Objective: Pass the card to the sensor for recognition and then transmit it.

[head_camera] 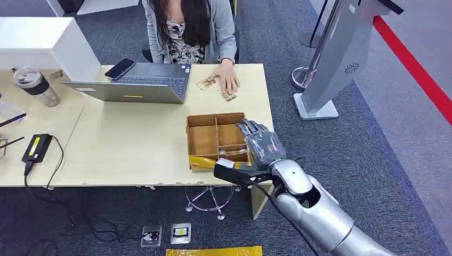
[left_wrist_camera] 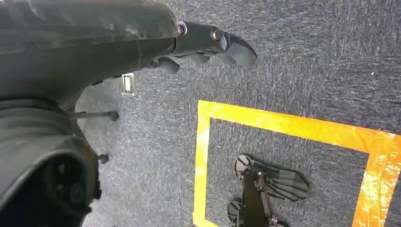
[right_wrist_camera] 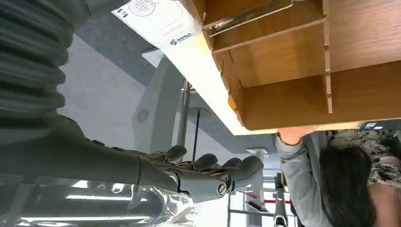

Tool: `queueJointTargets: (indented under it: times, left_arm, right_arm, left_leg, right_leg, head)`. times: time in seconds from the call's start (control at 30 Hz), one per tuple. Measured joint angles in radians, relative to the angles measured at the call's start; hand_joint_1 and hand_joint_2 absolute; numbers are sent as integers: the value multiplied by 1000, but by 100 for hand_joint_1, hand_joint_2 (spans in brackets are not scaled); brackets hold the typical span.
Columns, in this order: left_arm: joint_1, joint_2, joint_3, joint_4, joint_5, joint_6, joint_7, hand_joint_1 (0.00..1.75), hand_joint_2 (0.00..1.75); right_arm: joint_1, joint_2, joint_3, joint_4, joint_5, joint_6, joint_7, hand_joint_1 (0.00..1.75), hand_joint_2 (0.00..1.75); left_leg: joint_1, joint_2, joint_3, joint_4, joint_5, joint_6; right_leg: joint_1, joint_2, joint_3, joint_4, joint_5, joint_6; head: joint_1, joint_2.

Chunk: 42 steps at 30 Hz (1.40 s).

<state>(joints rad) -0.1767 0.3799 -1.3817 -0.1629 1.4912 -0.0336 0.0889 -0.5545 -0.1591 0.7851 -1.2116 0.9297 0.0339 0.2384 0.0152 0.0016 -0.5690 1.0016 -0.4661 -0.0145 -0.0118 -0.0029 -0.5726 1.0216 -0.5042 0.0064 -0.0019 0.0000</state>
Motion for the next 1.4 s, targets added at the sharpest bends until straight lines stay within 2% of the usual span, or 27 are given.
queueJointTargets:
  times: [0.47, 0.8, 1.4]
  left_arm:
    - [0, 0, 0, 0, 0, -2, 0, 0, 0]
    - [0, 0, 0, 0, 0, -3, 0, 0, 0]
    - [-1, 0, 0, 0, -1, -8, 2, 0, 0]
  right_arm:
    - [-1, 15, 0, 41, 0, 0, -1, 0, 175]
    - [-5, 45, 0, 75, -2, -1, 1, 0, 175]
    - [-22, 89, 0, 161, 3, -45, -5, 0, 175]
  left_leg:
    - [0, 0, 0, 0, 0, 0]
    - [0, 0, 0, 0, 0, 0]
    - [0, 0, 0, 0, 0, 0]
  right_leg:
    - [0, 0, 0, 0, 0, 0]
    - [0, 0, 0, 0, 0, 0]
    - [0, 0, 0, 0, 0, 0]
  head:
    - [0, 0]
    - [0, 0]
    - [0, 0]
